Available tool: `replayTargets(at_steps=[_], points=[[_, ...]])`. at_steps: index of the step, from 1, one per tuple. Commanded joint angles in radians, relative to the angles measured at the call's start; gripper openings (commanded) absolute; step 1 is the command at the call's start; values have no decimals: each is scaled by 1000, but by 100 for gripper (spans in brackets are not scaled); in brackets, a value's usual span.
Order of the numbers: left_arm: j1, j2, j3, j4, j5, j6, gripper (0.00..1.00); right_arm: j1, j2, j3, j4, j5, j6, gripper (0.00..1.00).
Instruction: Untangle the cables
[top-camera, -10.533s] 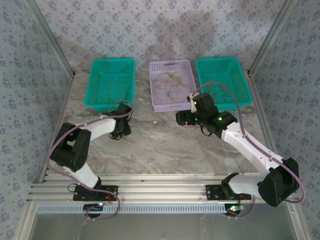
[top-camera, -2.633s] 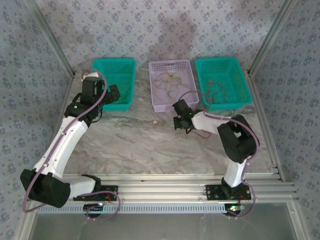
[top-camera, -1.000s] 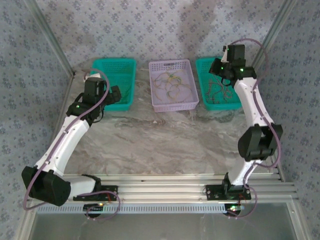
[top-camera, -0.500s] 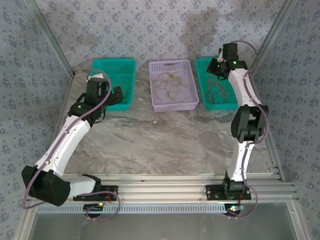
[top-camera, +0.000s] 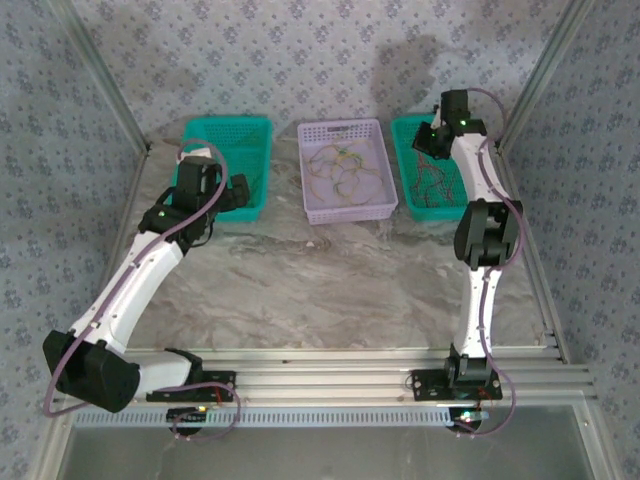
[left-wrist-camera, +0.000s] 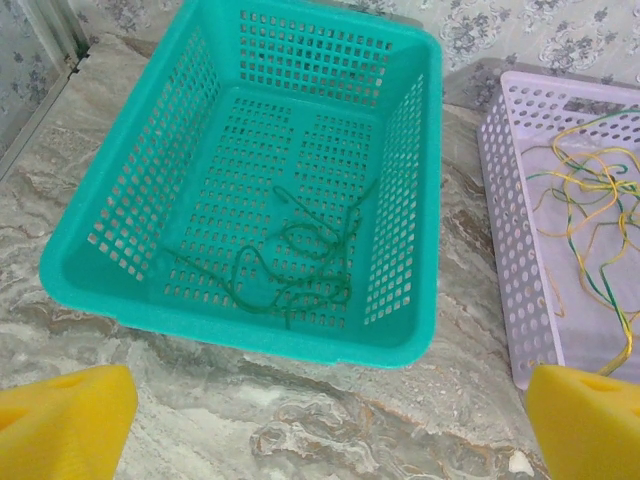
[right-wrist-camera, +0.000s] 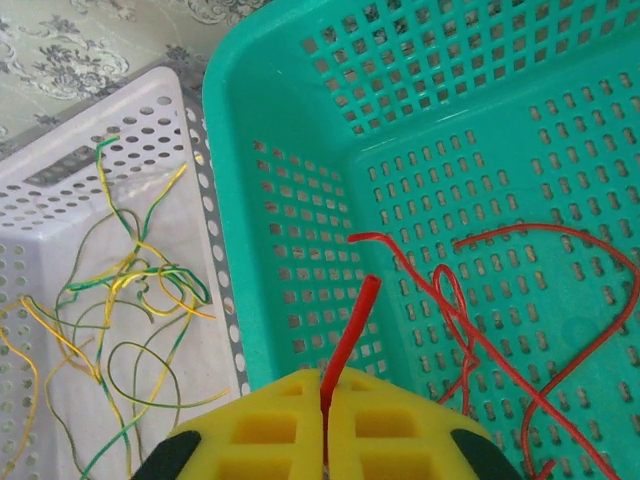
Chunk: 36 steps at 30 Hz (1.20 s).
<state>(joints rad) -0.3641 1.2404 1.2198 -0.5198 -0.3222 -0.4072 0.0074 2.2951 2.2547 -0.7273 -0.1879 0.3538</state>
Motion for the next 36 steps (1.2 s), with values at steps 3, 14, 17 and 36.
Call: replayTargets(at_steps=[3,14,17,36], points=[[-30,7,-5,9,-55,34,100,6,18,35,-70,42,-44,19],[-47,2,-7,10,-77,42,100,29,-88,59,-57,102,-61,47],[-46,-2,-9,13,-77,42,100,52,-139,56,-44,130,-81,57],[-75,-22,-81,117,-183,105,100,126,-649,-440,195,251,-169,100]])
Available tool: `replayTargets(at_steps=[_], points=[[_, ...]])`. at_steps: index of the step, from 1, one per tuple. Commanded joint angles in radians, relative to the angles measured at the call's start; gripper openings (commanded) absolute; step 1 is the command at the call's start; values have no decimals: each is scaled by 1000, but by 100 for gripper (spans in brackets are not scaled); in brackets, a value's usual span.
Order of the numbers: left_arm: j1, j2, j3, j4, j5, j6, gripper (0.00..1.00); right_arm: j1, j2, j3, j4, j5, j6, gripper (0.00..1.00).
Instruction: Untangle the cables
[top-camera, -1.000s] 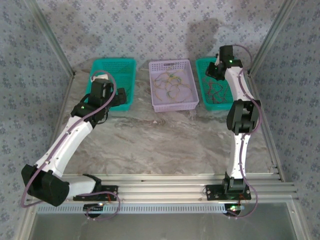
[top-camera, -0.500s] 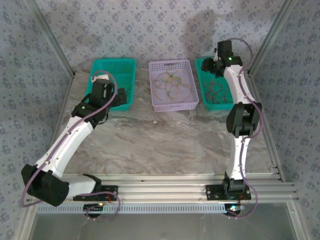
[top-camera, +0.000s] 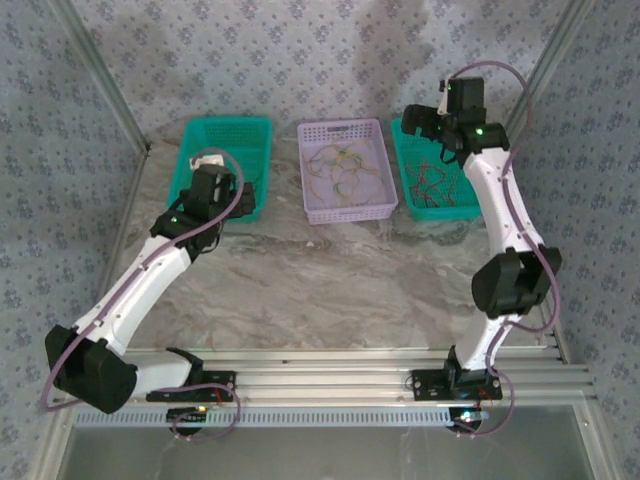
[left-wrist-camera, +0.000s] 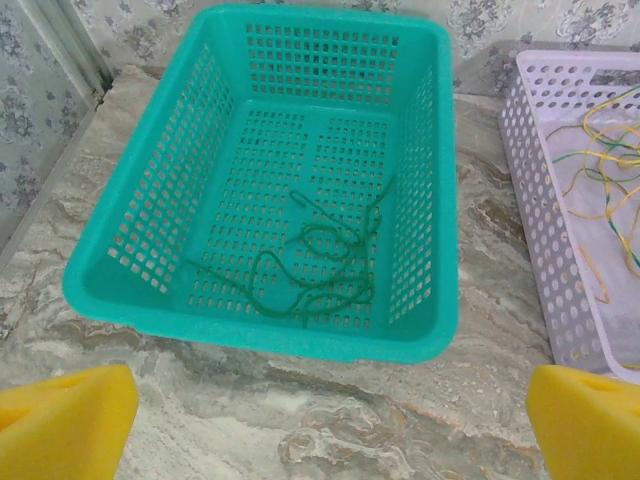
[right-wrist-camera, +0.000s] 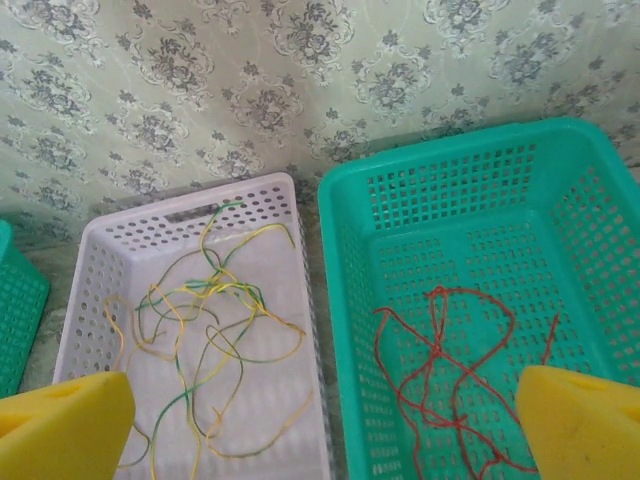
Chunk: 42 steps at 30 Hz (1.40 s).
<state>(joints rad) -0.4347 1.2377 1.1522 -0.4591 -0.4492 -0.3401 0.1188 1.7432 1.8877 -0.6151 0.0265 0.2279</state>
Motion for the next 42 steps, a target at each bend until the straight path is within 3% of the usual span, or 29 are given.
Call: replayTargets(at_steps=[1,7,14,18,22,27,34,42], points=[[-4,-17,-17,61,-64,40,100,17,-134,-115,107,37,-48,100],[-6,-44,-66,128,-81,45,100,35,-445,-515,377,66,-61,100],[-11,-67,-130,216,-72,56,100,-5,-596,-745,270,139,-61,100],[-41,-76,-170,274,-122,95,99,-67,-697,-977,442,173,-43,100],[-61,-61,-174,279,-174,114,100,-125,-690,-1138,559,206,-52,100],[-62,-38,-188,306,-195,129,100,-137,-636,-1368,884,270,-87,100],[-59,-27,-228,371,-206,142,100,-146,-505,-1456,1137,233,-93,100],[-59,-39,-313,467,-241,91,100,-190,-402,-1475,1231,190,-108,100]])
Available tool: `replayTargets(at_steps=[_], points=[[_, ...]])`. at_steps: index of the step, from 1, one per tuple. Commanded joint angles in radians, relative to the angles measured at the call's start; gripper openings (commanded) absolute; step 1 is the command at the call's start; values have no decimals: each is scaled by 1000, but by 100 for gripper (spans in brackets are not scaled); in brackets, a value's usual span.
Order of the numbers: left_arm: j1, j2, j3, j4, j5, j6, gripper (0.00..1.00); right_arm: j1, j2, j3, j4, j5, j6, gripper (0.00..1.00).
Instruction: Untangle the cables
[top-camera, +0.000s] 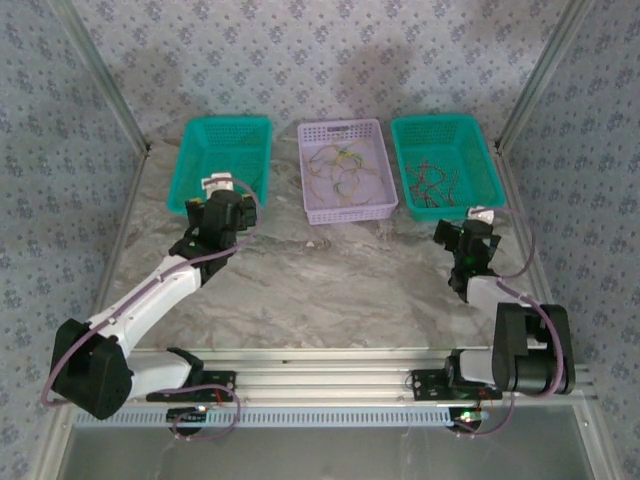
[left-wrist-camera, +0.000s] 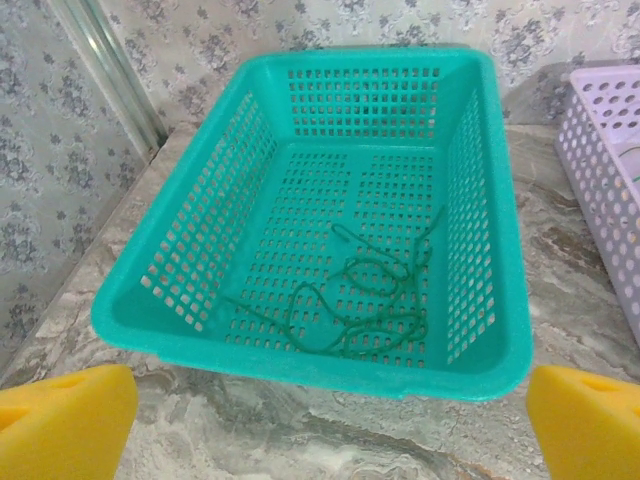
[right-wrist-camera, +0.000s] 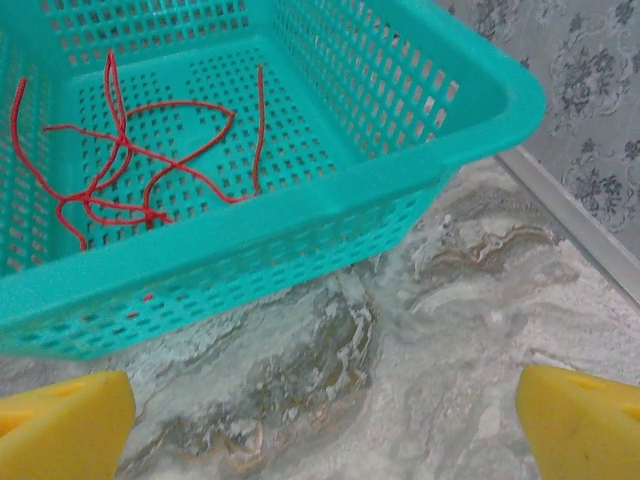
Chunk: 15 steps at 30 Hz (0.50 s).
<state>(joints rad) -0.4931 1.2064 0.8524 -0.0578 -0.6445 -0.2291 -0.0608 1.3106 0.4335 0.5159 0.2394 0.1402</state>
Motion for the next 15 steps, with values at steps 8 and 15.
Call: replayTargets(at_steps=[8,15], points=[[33,-4,18,-9,-43,-30,100,-12,109,-44,215,-66,-57,100],[114,-66,38,-136,30,-102,100,33,168,-34,255,-51,-108,100]])
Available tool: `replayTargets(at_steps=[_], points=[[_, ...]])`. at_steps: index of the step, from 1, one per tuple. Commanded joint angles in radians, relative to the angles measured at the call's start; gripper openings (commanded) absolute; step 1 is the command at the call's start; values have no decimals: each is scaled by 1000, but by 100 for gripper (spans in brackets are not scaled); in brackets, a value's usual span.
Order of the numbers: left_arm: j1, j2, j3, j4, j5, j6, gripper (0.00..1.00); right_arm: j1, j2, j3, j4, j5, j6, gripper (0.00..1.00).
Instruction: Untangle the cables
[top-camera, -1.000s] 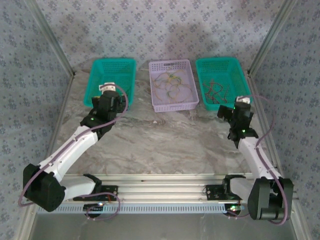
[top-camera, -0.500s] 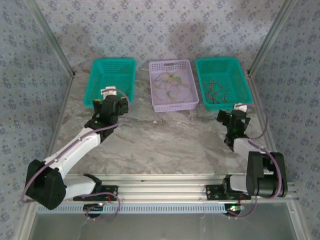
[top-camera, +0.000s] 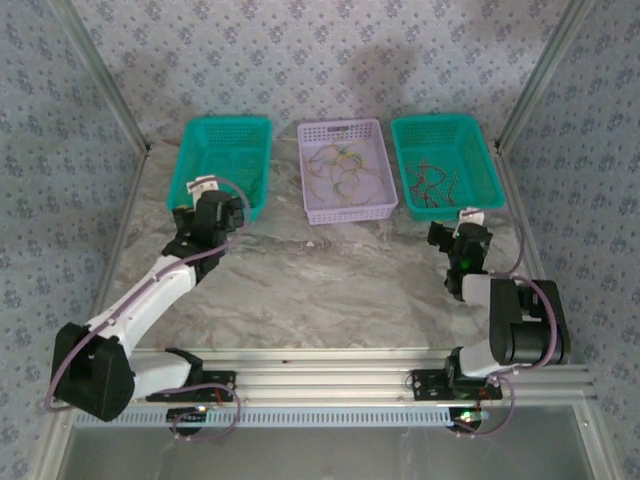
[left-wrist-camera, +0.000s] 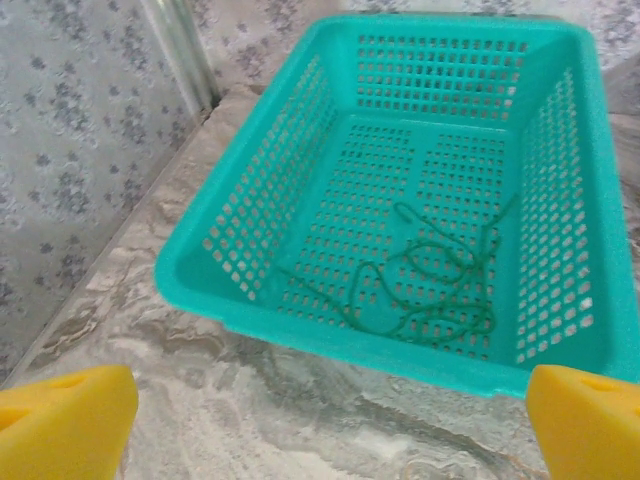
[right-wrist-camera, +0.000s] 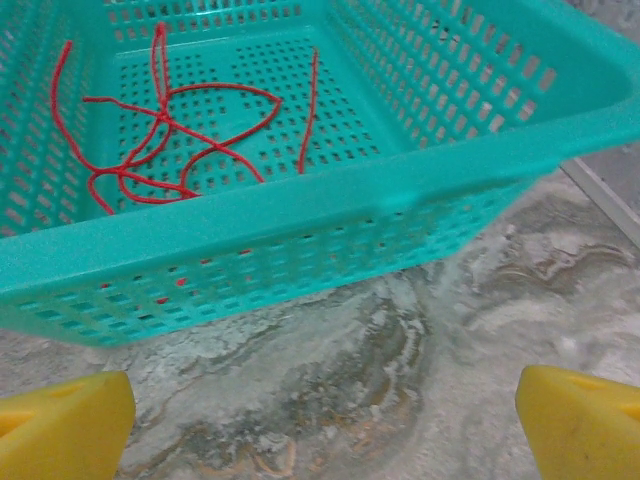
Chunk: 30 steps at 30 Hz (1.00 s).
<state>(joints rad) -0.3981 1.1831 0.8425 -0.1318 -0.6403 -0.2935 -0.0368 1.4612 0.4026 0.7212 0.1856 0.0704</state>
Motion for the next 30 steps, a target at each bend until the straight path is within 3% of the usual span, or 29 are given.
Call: replayTargets(at_steps=[1,7,13,19,24,27,30], points=[[23,-51,43,-67,28,-35,100,11,25,3,51,3,-43,100],[45,-85,26,-107,16,-40,100,7,76,-23,141,-132,-92,100],[82,-96,31,-226,-16,-139,100,21,64,-23,119,-104,-97,100],[99,-114,13,-305,-17,-129,100,68,64,-62,197,-3,-119,100],[128,-137,-141,-146,-110,-23,100,56,64,-45,163,-37,-112,100],[158,-88,-182,-90,-83,7,100,43,64,-37,146,-64,-108,100],[172,-1,-182,-25,-125,20,100,38,64,-33,138,-74,-106,100]])
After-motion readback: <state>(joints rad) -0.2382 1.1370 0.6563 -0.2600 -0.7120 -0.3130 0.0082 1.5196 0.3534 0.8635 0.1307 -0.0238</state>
